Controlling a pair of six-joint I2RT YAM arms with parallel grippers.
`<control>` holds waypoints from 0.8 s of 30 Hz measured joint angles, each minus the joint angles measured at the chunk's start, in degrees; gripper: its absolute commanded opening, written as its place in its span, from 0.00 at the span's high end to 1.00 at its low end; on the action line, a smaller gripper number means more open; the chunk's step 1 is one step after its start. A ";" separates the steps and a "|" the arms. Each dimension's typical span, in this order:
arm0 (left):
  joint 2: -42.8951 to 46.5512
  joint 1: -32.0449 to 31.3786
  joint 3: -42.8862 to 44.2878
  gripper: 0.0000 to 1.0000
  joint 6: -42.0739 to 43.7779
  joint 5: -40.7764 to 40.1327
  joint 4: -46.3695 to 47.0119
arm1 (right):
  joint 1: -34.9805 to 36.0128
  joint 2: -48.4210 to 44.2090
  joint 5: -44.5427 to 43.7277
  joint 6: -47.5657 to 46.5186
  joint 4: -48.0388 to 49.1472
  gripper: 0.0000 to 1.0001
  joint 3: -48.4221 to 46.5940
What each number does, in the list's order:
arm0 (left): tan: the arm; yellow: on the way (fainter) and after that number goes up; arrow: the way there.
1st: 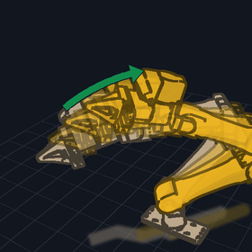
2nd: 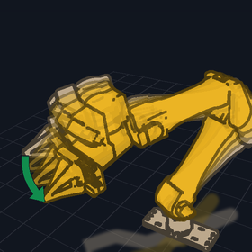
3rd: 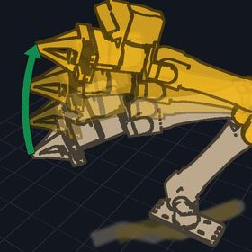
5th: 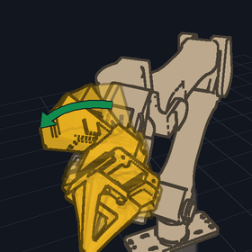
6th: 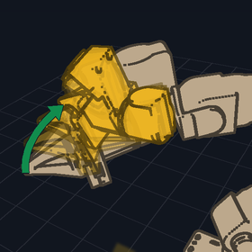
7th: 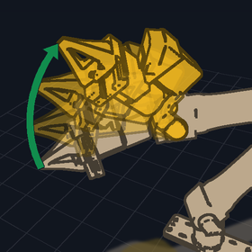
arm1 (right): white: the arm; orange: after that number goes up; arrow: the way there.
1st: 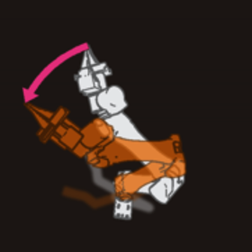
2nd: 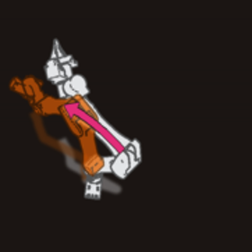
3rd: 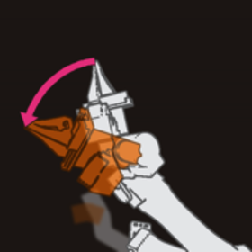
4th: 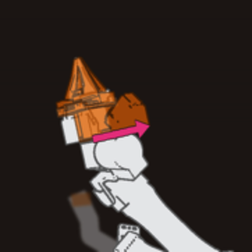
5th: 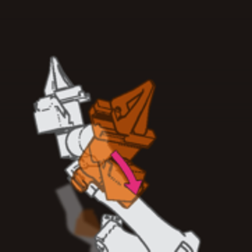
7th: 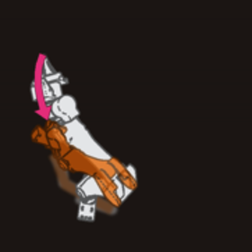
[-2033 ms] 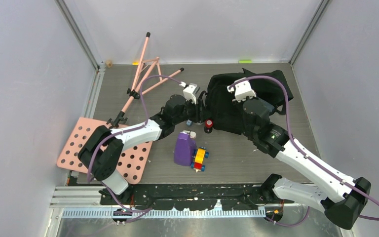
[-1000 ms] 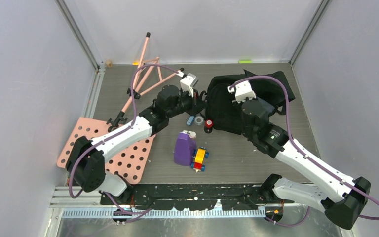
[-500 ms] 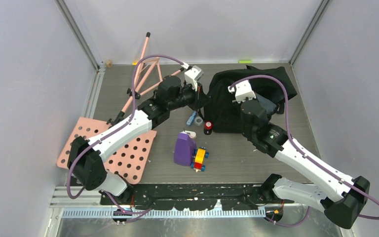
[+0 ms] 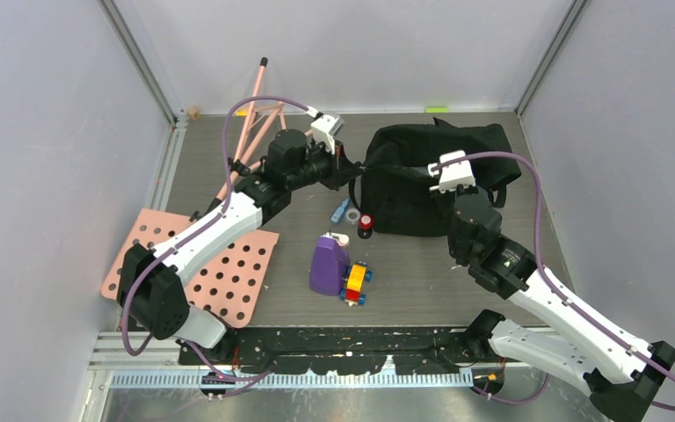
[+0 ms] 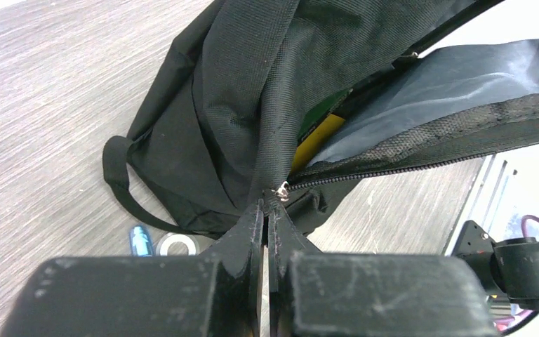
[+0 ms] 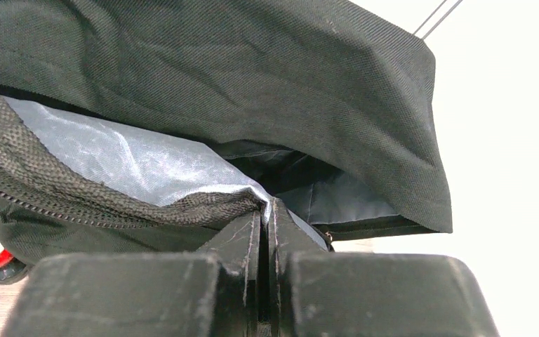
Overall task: Pack the student bag
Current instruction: Zip the student bag at the center of the board.
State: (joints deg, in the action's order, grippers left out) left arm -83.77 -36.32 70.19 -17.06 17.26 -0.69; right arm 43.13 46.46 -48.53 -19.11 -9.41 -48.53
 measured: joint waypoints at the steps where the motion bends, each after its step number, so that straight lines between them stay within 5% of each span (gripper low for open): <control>1: 0.00 0.33 -0.02 1.00 -0.52 0.55 0.02 | 0.04 -0.22 0.35 0.02 0.00 1.00 0.24; 24: -0.20 1.57 1.95 1.00 -7.72 13.88 2.62 | -0.11 7.82 1.64 1.40 -3.13 1.00 0.61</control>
State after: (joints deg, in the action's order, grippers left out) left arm -83.96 -34.74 72.14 -24.77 31.14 1.93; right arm 43.03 54.28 -46.89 -17.72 -12.53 -47.92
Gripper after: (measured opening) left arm 0.020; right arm 0.070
